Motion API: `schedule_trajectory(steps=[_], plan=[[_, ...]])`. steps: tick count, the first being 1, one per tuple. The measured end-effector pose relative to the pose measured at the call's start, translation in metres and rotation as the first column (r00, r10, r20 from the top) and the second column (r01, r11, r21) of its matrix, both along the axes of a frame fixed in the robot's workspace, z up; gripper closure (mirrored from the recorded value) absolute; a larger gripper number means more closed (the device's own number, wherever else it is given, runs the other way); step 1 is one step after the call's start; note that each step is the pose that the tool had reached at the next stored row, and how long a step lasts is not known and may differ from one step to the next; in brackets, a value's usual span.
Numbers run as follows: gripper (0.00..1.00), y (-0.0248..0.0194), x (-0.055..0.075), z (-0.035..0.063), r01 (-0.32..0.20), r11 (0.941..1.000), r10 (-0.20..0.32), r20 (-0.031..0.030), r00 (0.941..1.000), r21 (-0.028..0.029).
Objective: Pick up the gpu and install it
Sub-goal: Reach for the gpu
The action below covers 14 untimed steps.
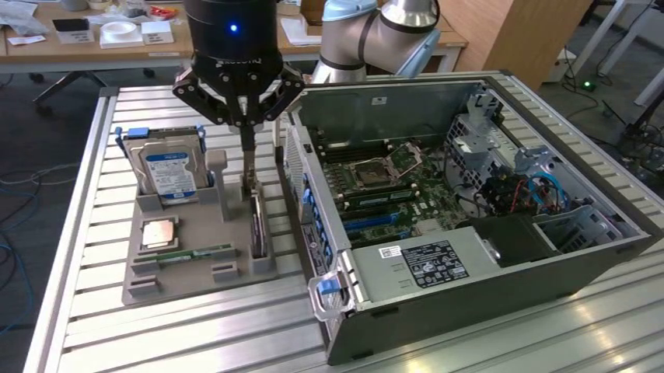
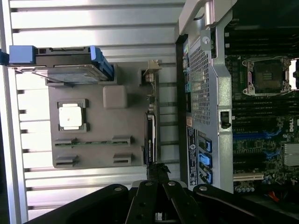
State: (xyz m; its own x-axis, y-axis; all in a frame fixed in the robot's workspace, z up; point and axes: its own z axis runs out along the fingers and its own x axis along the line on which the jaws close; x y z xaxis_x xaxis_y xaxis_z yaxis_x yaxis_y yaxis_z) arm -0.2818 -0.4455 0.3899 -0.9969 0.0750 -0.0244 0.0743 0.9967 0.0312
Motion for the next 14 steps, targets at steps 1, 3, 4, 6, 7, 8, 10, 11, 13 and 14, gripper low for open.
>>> schedule_trajectory(steps=[1, 3, 4, 6, 7, 8, 10, 11, 13, 14], plan=[[0.89, 0.0000, 0.0000, 0.0000, 0.000, 1.0000, 0.000, 0.0000, 1.0000, 0.0000], [0.89, 0.0000, 0.0001, -0.0001, 0.000, 1.0000, 0.000, 0.0000, 1.0000, -0.0001], [0.89, 0.0000, 0.0007, -0.0004, 0.000, 1.0000, 0.000, 0.0001, 1.0000, 0.0001], [0.89, 0.0000, 0.0024, -0.0010, 0.000, 1.0000, 0.000, -0.0001, 1.0000, -0.0001], [0.89, 0.0000, 0.0032, -0.0014, 0.000, 1.0000, 0.000, 0.0001, 1.0000, 0.0000], [0.89, 0.0000, 0.0041, -0.0017, 0.000, 1.0000, 0.000, 0.0000, 1.0000, -0.0001], [0.89, 0.0000, 0.0047, -0.0024, 0.000, 1.0000, 0.000, 0.0001, 1.0000, 0.0001], [0.89, 0.0001, 0.0047, -0.0026, 0.000, 1.0000, 0.000, 0.0001, 1.0000, 0.0000], [0.89, 0.0005, 0.0047, -0.0037, 0.000, 1.0000, 0.000, 0.0001, 1.0000, 0.0000], [0.89, 0.0009, 0.0047, -0.0046, 0.000, 1.0000, 0.000, 0.0000, 1.0000, 0.0000]])
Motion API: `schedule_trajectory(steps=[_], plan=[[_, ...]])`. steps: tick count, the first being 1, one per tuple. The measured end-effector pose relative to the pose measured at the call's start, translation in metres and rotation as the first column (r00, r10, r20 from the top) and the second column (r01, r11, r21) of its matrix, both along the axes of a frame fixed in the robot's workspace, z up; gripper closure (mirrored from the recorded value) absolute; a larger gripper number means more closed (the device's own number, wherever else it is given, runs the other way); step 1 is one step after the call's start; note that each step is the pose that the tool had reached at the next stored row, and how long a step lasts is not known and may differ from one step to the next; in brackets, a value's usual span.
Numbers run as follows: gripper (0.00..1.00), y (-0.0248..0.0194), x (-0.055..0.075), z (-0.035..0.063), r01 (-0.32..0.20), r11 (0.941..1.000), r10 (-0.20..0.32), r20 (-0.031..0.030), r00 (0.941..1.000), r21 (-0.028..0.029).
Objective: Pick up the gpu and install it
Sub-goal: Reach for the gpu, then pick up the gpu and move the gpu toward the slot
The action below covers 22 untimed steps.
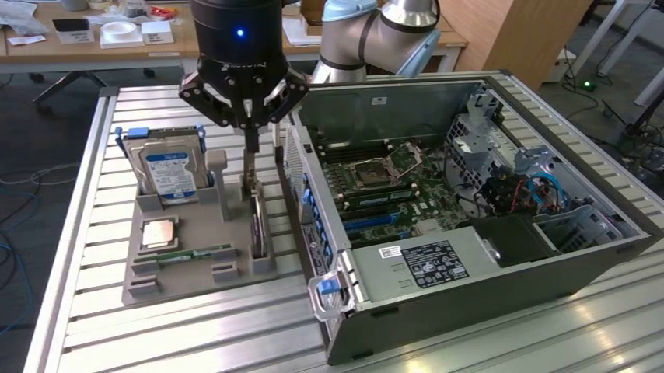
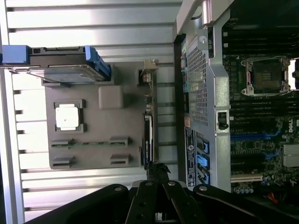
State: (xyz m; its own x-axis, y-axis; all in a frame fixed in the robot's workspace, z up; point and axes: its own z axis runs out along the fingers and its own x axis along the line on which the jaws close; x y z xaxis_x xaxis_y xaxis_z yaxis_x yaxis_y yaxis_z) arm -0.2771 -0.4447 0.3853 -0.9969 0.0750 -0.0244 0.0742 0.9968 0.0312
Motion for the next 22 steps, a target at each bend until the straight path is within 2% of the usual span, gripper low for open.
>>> schedule_trajectory(steps=[6, 22], plan=[[0.89, 0.0011, 0.0000, -0.0075, 0.000, 1.0000, 0.000, 0.0000, 1.0000, -0.0001], [0.89, 0.0012, 0.0000, -0.0076, 0.000, 1.0000, 0.000, 0.0000, 1.0000, 0.0000]])
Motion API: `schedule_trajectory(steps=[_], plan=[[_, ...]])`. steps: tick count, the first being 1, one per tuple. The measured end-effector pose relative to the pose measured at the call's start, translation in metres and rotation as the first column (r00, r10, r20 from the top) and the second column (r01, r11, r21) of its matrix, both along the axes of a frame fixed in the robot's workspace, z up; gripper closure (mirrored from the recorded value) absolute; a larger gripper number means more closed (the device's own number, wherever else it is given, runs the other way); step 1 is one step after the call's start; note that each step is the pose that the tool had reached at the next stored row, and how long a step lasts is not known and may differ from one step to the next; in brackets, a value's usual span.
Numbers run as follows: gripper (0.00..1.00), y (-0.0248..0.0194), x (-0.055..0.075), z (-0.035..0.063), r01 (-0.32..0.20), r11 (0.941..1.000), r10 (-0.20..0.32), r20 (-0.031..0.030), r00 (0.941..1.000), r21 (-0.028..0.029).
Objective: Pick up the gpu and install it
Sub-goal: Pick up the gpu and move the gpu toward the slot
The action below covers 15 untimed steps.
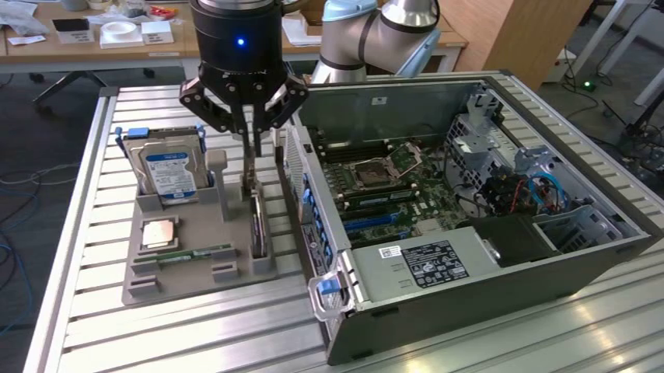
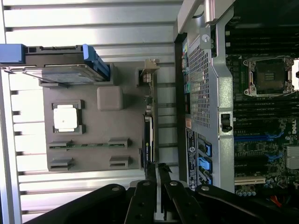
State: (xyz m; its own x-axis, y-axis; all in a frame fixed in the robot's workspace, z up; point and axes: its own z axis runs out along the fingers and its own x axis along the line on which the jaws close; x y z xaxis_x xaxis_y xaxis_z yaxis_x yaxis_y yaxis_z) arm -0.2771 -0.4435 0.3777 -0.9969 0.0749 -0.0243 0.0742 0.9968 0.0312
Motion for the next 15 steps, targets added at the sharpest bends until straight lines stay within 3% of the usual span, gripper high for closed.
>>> schedule_trajectory(steps=[3, 6, 7, 15], plan=[[0.71, 0.0000, 0.0000, 0.0000, 0.000, 1.0000, 0.000, 0.0000, 1.0000, 0.0000], [0.65, 0.0000, 0.0000, 0.0000, 0.000, 1.0000, 0.000, 0.0001, 1.0000, 0.0000], [0.58, 0.0000, 0.0000, 0.0000, 0.000, 1.0000, 0.000, 0.0000, 1.0000, 0.0000], [0.58, 0.0000, -0.0002, -0.0049, 0.000, 1.0000, 0.000, 0.0001, 1.0000, 0.0001]])
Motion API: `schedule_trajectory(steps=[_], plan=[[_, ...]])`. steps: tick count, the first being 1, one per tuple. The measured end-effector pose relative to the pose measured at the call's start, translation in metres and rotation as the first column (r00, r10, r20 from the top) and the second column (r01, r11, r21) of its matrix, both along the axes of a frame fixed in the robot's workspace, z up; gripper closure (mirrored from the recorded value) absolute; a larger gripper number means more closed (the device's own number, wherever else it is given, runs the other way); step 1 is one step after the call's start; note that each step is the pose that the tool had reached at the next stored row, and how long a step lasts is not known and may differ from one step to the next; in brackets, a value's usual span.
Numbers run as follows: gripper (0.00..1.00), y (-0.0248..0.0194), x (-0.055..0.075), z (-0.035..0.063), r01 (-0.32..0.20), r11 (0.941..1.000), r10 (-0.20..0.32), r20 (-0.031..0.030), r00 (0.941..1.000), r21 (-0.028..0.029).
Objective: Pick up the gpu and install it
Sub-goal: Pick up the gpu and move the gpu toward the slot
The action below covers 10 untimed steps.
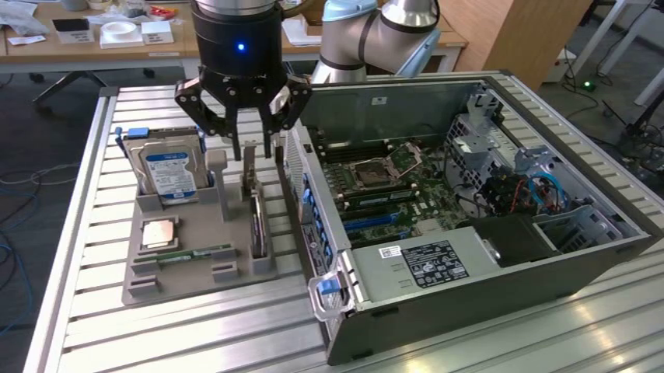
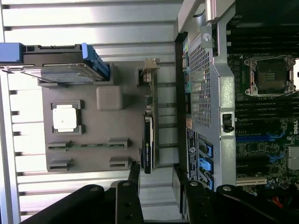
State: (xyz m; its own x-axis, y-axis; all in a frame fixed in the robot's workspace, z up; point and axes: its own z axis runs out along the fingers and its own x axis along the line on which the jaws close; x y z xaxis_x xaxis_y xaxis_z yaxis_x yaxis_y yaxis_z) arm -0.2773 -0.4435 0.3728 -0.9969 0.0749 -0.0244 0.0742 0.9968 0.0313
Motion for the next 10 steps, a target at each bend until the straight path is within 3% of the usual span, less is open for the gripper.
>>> schedule_trajectory(steps=[4, 10], plan=[[0.58, 0.0000, -0.0004, -0.0058, 0.000, 1.0000, 0.000, 0.0000, 1.0000, 0.0000], [0.58, 0.0001, -0.0005, -0.0059, 0.000, 1.0000, 0.000, -0.0001, 1.0000, 0.0000]])
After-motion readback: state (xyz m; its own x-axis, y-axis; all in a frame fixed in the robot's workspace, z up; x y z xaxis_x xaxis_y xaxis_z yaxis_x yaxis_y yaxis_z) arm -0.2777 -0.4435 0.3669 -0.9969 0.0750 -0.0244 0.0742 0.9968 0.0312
